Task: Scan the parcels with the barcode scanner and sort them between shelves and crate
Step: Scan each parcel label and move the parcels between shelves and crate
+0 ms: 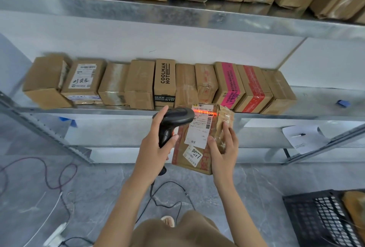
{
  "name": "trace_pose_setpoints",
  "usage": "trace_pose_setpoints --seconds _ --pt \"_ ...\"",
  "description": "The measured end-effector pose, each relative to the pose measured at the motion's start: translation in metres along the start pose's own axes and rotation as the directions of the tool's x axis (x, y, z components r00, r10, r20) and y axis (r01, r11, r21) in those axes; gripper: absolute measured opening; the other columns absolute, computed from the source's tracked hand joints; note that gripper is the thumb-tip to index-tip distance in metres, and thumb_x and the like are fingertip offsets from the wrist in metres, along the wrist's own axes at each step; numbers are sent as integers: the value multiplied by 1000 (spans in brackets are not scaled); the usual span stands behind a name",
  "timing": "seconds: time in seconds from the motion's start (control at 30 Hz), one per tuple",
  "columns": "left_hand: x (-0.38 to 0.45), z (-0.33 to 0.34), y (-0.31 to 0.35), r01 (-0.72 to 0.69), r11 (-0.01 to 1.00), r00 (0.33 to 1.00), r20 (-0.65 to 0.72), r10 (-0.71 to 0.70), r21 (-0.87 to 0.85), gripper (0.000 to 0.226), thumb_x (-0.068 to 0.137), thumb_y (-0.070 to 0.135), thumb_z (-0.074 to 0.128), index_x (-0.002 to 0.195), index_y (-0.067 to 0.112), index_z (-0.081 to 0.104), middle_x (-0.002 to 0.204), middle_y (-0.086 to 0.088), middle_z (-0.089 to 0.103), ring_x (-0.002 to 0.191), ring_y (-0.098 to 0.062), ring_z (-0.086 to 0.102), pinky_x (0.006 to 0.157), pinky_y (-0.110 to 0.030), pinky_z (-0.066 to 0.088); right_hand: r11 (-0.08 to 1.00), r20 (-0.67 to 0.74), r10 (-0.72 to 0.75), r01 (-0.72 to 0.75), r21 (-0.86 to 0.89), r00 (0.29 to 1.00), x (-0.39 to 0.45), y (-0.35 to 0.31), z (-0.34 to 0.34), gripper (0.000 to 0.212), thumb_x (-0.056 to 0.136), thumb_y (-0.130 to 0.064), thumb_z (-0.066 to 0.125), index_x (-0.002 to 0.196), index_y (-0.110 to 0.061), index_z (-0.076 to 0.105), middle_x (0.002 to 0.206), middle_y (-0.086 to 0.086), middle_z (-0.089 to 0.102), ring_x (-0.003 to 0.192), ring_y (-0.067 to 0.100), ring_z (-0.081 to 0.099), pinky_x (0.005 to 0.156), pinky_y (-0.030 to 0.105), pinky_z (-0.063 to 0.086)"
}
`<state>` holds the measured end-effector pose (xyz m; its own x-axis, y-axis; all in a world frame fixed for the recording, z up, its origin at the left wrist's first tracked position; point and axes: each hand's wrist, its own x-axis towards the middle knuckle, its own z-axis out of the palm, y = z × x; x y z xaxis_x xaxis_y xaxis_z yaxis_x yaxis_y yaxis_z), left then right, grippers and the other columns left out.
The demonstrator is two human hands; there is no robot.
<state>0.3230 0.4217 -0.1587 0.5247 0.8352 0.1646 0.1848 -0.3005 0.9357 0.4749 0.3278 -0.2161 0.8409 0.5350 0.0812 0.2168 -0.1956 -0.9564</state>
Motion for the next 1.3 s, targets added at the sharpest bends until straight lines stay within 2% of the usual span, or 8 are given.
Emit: trace_pose_setpoints --seconds 0.17,0.33,0.53,0.73,0.93,1.03,1.13,1.3 --pt "2 -5 -8 -10 1000 1000 -1 10 -28 86 97 21 64 126 85 14 137 10 50 101 -26 65 78 -24 58 1000 -9 7 -6 28 1000 -1 -2 4 53 77 -60 59 125 -76 40 152 -16 32 141 11 33 113 51 39" --pt "2 -9 -11 -17 999 1000 -6 17 -34 87 97 19 64 128 83 15 127 31 46 84 -11 60 71 -21 55 999 -23 12 -11 53 1000 -2 -3 5 54 76 -61 60 124 -75 42 152 -15 32 142 13 34 111 51 42" --pt "0 -11 -13 -10 1000 1000 -17 9 -15 86 97 18 64 128 83 16 135 5 55 82 -11 59 73 -26 55 997 -24 17 -15 76 1000 -4 -3 3 54 76 -60 60 125 -73 43 152 -14 33 141 14 35 110 50 43" --pt "-4 -13 -13 -22 1000 1000 -23 22 -15 86 97 18 64 130 82 17 135 3 56 79 -9 61 71 -25 55 997 -28 15 -13 77 999 -7 -3 1 54 77 -58 61 126 -73 43 152 -15 32 141 13 35 111 51 42" --pt "-9 -10 -14 -14 1000 1000 -21 14 9 88 97 19 64 131 82 13 139 -2 57 103 -35 66 84 -40 58 997 -36 26 -23 75 999 -10 -1 -2 54 77 -57 61 127 -70 45 151 -14 33 140 12 35 112 49 40" --pt "-10 -6 -16 -19 1000 1000 -24 19 14 91 96 18 65 133 81 12 139 1 56 104 -31 66 85 -39 58 996 -40 41 -38 79 998 -12 0 -10 54 80 -50 63 129 -67 45 152 -12 34 141 12 34 113 48 39" --pt "-7 3 -17 -25 1000 1000 -13 25 -1 92 96 18 66 131 83 12 134 -3 59 89 -20 67 77 -34 59 997 -64 56 -52 62 996 -13 3 -23 54 80 -51 62 127 -70 44 153 -13 34 142 12 33 115 49 36" --pt "4 45 -6 -67 997 991 110 71 -38 95 96 16 65 125 87 11 124 0 62 76 -7 65 65 -21 55 990 -171 128 -118 72 977 -15 16 -64 56 84 -44 64 126 -74 43 151 -12 34 140 13 35 113 51 39"
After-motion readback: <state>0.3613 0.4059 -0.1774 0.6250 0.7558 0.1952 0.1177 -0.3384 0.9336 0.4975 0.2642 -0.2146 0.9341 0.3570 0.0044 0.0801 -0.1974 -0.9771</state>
